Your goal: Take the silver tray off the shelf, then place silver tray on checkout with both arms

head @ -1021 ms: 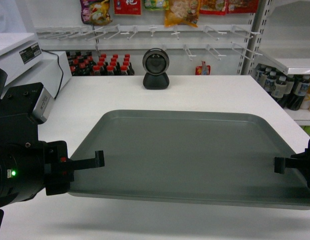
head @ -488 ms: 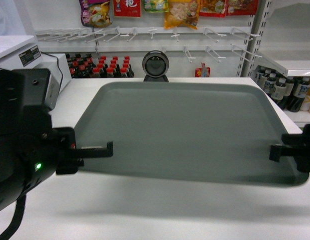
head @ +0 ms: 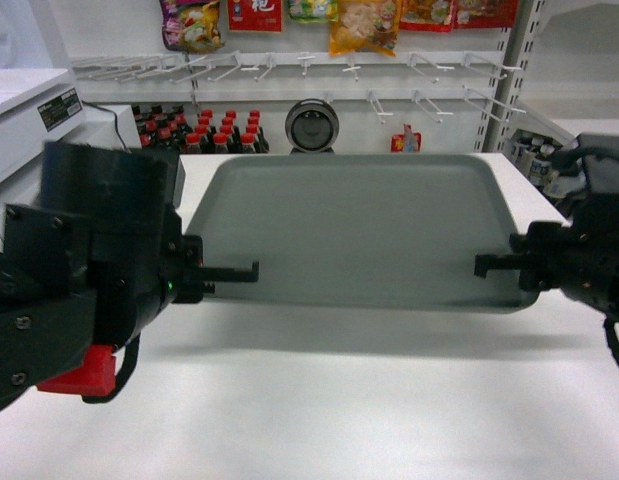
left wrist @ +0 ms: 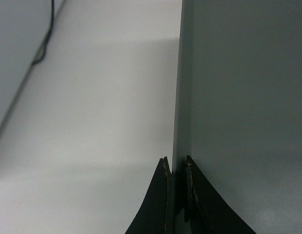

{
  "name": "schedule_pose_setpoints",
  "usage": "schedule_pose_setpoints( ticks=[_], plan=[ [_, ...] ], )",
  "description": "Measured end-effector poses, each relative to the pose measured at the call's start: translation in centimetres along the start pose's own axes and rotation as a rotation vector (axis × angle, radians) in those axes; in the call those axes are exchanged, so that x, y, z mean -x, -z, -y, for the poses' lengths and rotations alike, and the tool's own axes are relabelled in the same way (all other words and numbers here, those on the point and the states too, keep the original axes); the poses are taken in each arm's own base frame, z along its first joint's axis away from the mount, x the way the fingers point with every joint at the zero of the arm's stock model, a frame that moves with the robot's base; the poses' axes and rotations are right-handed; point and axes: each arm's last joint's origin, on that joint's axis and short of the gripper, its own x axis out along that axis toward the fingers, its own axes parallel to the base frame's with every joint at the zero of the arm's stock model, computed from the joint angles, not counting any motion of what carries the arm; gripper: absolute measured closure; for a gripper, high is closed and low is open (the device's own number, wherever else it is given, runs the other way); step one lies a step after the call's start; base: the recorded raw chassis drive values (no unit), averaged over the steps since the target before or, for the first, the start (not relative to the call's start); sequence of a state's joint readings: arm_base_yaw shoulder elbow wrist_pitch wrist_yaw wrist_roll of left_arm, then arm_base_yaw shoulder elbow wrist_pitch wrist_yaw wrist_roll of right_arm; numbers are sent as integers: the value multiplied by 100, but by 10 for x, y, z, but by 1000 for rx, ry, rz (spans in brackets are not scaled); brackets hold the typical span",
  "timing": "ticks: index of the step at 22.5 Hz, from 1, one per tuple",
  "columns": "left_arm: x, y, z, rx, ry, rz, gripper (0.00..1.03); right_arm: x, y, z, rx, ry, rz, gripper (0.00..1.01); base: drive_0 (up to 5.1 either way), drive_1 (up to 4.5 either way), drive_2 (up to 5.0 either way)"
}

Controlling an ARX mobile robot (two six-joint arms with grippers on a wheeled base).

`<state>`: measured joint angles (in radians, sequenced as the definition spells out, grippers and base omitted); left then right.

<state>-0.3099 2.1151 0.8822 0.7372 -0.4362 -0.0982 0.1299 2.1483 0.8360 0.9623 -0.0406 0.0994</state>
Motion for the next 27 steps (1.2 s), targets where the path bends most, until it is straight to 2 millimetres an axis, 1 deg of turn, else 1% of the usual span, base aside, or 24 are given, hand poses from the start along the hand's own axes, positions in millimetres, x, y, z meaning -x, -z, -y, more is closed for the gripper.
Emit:
schedule_pose_setpoints(
  ticks=[2, 3, 6, 7, 9, 10, 11, 12, 13, 14, 16, 17, 18, 20, 21, 22, 23, 24, 25, 26, 27],
  plan=[
    [-10, 9, 2, -5, -1, -52, 99, -10, 8, 1, 10, 3, -35, 98, 0, 0, 0],
    [-16, 17, 4, -3, 0, -89, 99, -19, 17, 2, 25, 11, -63, 98, 0, 0, 0],
    [-25, 32, 7, 15, -3, -150, 99, -32, 31, 5, 54, 23, -119, 98, 0, 0, 0],
    [-29, 34, 9, 29, -5, -161, 99, -39, 35, 5, 74, 27, -144, 98, 0, 0, 0],
    [-37, 26, 8, 71, 3, -201, 99, -48, 34, 6, 106, 49, -149, 98, 0, 0, 0],
    [-38, 26, 8, 76, 3, -205, 99, -49, 34, 6, 108, 52, -147, 98, 0, 0, 0],
    [-38, 24, 8, 91, -2, -198, 91, -50, 33, 7, 121, 52, -152, 90, 0, 0, 0],
    [-38, 26, 6, 99, -29, -197, 83, -49, 31, 6, 124, 50, -138, 83, 0, 0, 0],
    [-38, 27, 5, 105, -33, -196, 82, -49, 31, 6, 125, 50, -135, 81, 0, 0, 0],
    [-36, 27, -1, 117, -42, -191, 72, -47, 29, 7, 126, 59, -119, 72, 0, 0, 0],
    [-30, 26, -13, 133, -61, -189, 58, -40, 20, 10, 128, 84, -83, 57, 0, 0, 0],
    [-29, 26, -14, 135, -62, -187, 56, -39, 19, 11, 128, 87, -77, 55, 0, 0, 0],
    [-24, 20, -21, 157, -61, -148, 47, -30, 4, 15, 120, 95, -37, 44, 0, 0, 0],
    [-8, -2, -33, 216, -31, -64, 33, -16, -18, 20, 112, 106, 26, 31, 0, 0, 0],
    [-2, -9, -36, 228, -24, -36, 29, -11, -24, 21, 109, 109, 41, 28, 0, 0, 0],
    [16, -27, -41, 265, 17, 45, 20, 3, -39, 24, 107, 103, 80, 19, 0, 0, 0],
    [31, -41, -45, 292, 40, 105, 13, 16, -48, 24, 109, 96, 120, 11, 0, 0, 0],
    [41, -54, -48, 308, 103, 252, 13, 27, -58, 23, 108, 96, 153, 2, 0, 0, 0],
    [48, -57, -53, 279, 156, 362, 22, 33, -65, 23, 104, 125, 291, 8, 0, 0, 0],
    [63, -39, -61, 184, 186, 403, 35, 50, -58, 22, 98, 147, 351, 21, 0, 0, 0],
    [72, -23, -69, 145, 173, 387, 44, 63, -45, 22, 93, 150, 333, 30, 0, 0, 0]
  ],
)
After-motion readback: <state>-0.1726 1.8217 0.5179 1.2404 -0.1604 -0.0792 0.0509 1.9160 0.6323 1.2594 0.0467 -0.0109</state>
